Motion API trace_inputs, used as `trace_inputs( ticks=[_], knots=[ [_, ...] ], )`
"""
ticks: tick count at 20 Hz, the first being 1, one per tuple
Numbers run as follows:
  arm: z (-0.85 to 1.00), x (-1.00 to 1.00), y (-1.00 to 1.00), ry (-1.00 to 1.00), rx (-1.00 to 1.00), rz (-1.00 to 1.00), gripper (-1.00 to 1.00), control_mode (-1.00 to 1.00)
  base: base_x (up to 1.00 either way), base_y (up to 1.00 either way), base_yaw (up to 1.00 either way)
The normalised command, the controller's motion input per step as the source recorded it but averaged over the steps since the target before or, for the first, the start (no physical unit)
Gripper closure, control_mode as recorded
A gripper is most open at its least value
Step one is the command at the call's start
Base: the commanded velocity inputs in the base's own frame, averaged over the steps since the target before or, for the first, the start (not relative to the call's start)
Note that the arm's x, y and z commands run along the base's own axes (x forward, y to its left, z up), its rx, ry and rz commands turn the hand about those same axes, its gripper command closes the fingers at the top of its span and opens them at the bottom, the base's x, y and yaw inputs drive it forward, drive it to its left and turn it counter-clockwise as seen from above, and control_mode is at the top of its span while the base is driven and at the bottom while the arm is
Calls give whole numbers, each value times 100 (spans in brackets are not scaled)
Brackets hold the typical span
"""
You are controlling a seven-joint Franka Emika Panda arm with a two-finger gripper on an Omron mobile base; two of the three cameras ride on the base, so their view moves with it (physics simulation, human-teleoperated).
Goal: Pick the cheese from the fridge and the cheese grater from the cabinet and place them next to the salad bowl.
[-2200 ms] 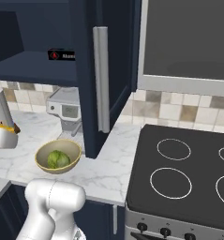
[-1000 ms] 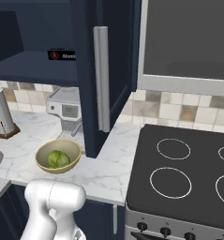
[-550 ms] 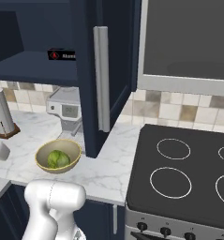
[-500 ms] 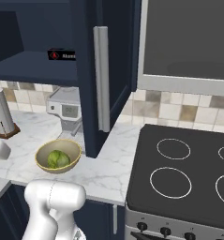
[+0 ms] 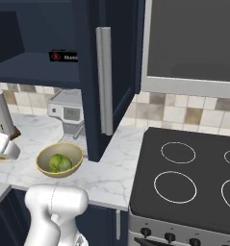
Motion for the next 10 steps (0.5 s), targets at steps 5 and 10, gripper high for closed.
trace_inputs(
  ticks=[5, 10],
  knots=[
    [-25, 58, 24, 4, 0, 0, 100, -100, 0, 0, 0],
    [-29, 62, 27, 2, 0, 0, 100, -100, 0, 0, 0]
  ],
)
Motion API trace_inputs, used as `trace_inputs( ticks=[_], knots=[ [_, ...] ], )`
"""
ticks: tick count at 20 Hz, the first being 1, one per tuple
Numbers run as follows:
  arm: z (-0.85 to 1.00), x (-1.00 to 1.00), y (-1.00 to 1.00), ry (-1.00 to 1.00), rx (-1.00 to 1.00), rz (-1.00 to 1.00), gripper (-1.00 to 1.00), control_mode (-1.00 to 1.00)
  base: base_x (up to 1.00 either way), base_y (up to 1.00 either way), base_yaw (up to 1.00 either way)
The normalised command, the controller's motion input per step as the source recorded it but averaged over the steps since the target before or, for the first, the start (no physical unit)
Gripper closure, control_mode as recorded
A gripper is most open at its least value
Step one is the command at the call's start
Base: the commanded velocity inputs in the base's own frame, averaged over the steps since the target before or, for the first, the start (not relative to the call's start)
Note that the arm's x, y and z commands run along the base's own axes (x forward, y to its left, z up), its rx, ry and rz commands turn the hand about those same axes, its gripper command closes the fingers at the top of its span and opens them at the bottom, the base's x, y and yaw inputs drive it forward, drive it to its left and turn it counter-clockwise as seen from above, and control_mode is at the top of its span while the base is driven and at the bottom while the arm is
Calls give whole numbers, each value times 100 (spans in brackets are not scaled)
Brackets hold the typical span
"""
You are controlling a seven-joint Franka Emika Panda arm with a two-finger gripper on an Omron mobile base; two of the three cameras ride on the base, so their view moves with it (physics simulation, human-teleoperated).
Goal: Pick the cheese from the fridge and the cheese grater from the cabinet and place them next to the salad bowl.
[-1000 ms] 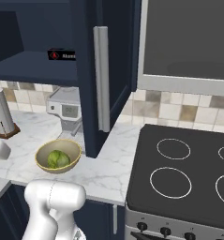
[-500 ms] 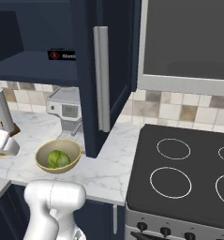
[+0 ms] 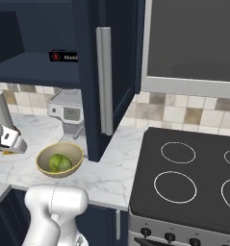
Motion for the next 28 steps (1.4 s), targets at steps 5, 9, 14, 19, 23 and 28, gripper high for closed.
trace_inputs(
  ticks=[5, 9, 14, 19, 23, 28],
  knots=[
    [-28, 49, 32, 1, 0, 0, 100, -100, 0, 0, 0],
    [-30, 36, 33, 6, 0, -3, 100, -100, 0, 0, 0],
    [-20, 30, 22, 6, 0, -10, 100, -100, 0, 0, 0],
    [-19, 20, 8, 8, 0, -11, 100, -100, 0, 0, 0],
    [-26, 2, 0, 10, 0, -1, 100, -100, 0, 0, 0],
    [-35, 3, 0, 8, 0, 0, 100, -100, 0, 0, 0]
  ],
)
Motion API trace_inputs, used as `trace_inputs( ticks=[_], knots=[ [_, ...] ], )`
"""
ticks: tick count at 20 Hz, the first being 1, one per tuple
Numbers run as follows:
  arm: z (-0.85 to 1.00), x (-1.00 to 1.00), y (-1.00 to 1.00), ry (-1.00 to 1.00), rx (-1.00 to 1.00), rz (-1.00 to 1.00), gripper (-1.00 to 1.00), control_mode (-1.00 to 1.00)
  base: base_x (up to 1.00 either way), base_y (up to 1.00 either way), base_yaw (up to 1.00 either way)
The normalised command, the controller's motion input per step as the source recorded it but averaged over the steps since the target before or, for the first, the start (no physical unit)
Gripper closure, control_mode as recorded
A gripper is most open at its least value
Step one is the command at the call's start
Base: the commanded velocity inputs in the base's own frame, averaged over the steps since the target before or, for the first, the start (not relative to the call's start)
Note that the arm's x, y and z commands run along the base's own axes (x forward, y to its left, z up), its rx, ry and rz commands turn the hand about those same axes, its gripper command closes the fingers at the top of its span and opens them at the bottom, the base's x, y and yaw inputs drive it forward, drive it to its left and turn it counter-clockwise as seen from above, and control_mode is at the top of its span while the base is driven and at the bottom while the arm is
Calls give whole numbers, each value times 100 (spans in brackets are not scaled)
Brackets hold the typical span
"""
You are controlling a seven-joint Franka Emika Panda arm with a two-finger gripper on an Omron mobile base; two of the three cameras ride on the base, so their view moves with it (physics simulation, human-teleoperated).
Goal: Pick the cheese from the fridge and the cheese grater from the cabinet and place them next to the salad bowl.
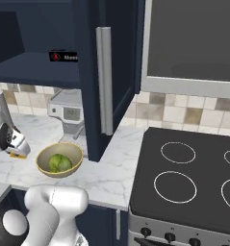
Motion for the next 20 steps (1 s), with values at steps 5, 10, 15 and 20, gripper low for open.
trace_inputs(
  ticks=[5, 10, 15, 20],
  knots=[
    [-42, 13, 0, 0, -1, 0, 100, -100, 0, 0, 0],
    [-19, 13, 0, 0, -2, 0, 100, -100, 0, 0, 0],
    [-12, 27, 0, 0, 0, -1, 100, -100, 0, 0, 0],
    [-13, 25, 0, 0, 0, -2, 100, -100, 0, 0, 0]
  ],
)
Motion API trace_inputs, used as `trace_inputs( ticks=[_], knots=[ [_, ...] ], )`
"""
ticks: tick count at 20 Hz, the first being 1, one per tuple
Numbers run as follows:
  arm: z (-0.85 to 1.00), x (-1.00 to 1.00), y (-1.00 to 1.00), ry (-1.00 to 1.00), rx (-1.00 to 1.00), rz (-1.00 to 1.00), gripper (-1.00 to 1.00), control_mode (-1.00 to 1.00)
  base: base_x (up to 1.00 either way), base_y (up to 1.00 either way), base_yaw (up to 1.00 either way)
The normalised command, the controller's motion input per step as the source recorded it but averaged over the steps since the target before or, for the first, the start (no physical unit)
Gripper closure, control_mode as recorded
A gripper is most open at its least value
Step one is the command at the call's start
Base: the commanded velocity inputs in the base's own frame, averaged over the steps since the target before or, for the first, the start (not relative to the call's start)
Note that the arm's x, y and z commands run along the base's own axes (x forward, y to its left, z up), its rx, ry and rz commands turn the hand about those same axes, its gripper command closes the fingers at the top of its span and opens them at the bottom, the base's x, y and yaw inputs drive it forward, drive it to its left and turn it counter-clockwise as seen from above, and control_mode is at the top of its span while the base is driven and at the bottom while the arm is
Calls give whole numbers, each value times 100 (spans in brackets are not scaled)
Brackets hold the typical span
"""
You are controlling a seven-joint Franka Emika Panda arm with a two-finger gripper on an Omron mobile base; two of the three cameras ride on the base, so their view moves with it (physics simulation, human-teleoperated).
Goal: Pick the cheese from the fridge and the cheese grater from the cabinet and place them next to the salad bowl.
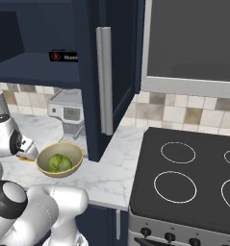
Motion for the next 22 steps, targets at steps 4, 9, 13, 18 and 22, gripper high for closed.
trace_inputs(
  ticks=[4, 9, 13, 18, 22],
  knots=[
    [-12, 22, 0, 0, 0, -3, 100, -100, 0, 0, 0],
    [-16, 20, 0, 0, 0, -4, 100, -100, 0, 0, 0],
    [-24, 20, 0, 0, -1, -7, 100, -100, 0, 0, 0],
    [-23, 12, 0, 0, -1, -7, 100, -100, 0, 0, 0],
    [-17, 2, -5, 0, 0, -6, 100, -100, 0, 0, 0]
  ],
)
